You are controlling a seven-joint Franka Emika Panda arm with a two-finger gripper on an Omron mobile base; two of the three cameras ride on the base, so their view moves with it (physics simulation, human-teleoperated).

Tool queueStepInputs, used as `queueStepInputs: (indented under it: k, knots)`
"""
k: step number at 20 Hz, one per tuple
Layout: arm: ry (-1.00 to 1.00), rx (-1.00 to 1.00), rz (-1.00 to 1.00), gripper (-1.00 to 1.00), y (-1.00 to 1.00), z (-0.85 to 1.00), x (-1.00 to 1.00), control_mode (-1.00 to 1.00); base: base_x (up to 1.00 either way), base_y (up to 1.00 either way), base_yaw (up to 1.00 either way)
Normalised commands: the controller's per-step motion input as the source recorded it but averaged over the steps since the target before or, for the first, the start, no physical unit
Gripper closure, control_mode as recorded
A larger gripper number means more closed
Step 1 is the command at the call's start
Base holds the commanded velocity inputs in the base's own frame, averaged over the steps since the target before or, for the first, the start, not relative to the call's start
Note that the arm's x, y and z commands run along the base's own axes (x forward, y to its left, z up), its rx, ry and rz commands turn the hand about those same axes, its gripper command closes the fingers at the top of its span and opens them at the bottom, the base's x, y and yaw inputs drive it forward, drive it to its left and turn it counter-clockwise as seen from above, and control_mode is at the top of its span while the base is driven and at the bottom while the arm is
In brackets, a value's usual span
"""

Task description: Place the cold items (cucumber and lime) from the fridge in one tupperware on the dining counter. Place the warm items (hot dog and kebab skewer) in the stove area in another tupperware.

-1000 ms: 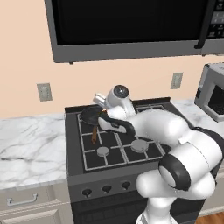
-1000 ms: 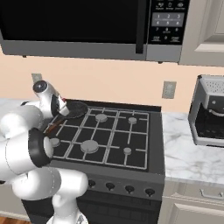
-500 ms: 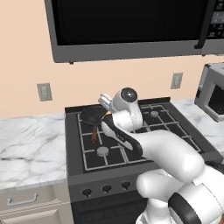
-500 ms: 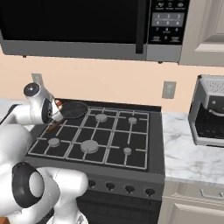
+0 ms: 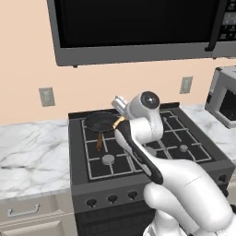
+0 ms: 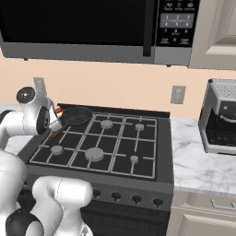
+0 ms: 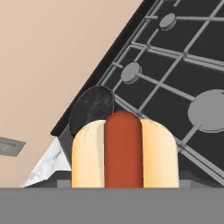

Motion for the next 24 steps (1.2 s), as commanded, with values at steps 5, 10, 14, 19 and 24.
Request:
queueStepInputs:
  k: [5,10,14,19,24]
  knots:
    - [0.00,0.07,-0.03,1.00,-0.18,0.42,-0.49,-1.00,0.00,0.00,0.00]
    - [0.01,0.05,-0.05,1.00,-0.20,0.41,-0.43,-1.00,0.00,0.00,0.00]
    - [0.13,0.02,-0.04,1.00,-0.22,0.34,-0.38,-1.00,0.00,0.00,0.00]
    - [0.20,0.00,-0.04,1.00,-0.29,0.21,-0.41,-1.00,0.00,0.00,0.00]
    - [0.11,0.00,0.00,1.00,-0.30,0.12,-0.35,-1.00,0.00,0.00,0.00]
